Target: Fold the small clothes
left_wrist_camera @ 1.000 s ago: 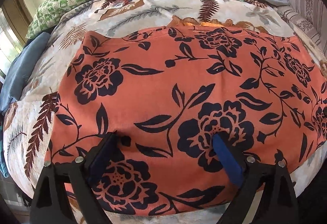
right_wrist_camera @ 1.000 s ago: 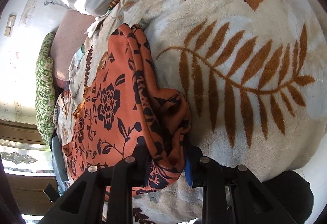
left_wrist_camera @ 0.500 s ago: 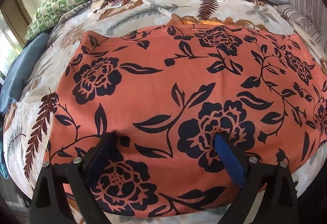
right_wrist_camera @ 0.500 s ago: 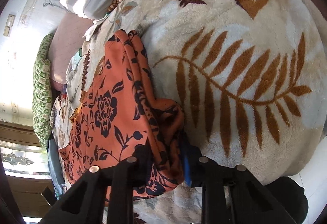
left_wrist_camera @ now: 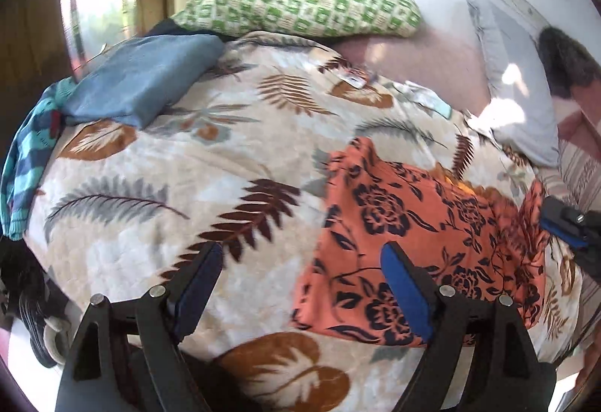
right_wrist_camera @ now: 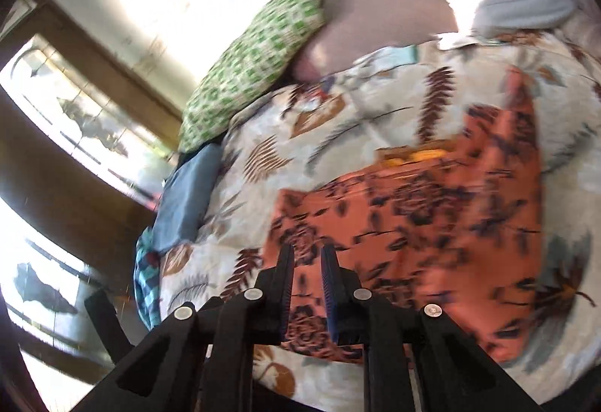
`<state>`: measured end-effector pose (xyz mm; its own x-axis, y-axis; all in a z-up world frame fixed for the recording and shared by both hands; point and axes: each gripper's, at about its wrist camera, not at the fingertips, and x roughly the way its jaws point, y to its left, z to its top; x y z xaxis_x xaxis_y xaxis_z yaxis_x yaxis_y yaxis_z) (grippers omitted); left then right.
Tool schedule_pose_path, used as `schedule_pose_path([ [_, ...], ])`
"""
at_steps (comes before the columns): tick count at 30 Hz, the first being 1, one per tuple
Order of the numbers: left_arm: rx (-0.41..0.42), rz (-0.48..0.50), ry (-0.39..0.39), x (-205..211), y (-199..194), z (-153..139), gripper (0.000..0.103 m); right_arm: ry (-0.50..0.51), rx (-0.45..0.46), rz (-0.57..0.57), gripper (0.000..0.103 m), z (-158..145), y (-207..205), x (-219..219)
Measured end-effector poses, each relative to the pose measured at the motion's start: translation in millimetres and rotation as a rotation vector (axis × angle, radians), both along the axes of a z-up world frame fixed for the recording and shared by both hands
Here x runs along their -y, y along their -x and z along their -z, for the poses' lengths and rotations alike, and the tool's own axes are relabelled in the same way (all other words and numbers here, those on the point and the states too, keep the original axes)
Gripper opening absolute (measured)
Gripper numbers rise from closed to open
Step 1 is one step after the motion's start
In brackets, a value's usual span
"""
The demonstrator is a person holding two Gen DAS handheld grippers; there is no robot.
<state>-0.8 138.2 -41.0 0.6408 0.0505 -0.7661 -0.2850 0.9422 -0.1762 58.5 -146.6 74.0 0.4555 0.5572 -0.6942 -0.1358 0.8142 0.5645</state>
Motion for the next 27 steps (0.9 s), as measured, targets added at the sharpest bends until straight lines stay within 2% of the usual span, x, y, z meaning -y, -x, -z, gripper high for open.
schedule_pose_path([
  [3,-0.005,-0.076,0.011,-34,19,3,0.087,0.06,-0.043,-0.165,0.017,31,8,-70],
  [5,-0.008,-0.107,0.033,-49,24,9,0.087,0.179,0.005,-0.168,0.02,40,25,-78],
  [6,-0.011,-0.117,0.045,-52,25,12,0.087,0.254,0.036,-0.152,0.024,42,36,-71],
  [7,-0.012,-0.119,0.055,-52,26,15,0.087,0.321,0.049,-0.126,0.045,43,44,-60],
  [8,-0.015,-0.112,0.063,-51,24,17,0.087,0.358,0.047,-0.091,0.072,45,50,-42],
  [10,-0.024,-0.082,0.068,-41,17,20,0.087,0.374,0.035,0.043,0.074,47,65,14],
  [13,-0.015,-0.015,0.059,-17,10,18,0.087,0.313,-0.033,0.283,0.074,47,81,111],
  [16,-0.008,0.045,0.043,7,6,16,0.087,0.221,-0.119,0.534,0.074,61,102,202],
  [19,-0.016,0.086,0.02,25,2,16,0.087,0.02,-0.264,0.706,0.074,89,118,274],
  [21,-0.028,0.09,0.009,31,0,17,0.087,-0.13,-0.322,0.733,0.074,107,121,299],
  [24,-0.047,0.082,0.003,35,-1,18,0.087,-0.231,-0.303,0.689,0.074,111,111,304],
  [27,-0.048,0.082,-0.008,38,-1,15,0.087,-0.253,-0.372,0.679,0.074,129,96,298],
])
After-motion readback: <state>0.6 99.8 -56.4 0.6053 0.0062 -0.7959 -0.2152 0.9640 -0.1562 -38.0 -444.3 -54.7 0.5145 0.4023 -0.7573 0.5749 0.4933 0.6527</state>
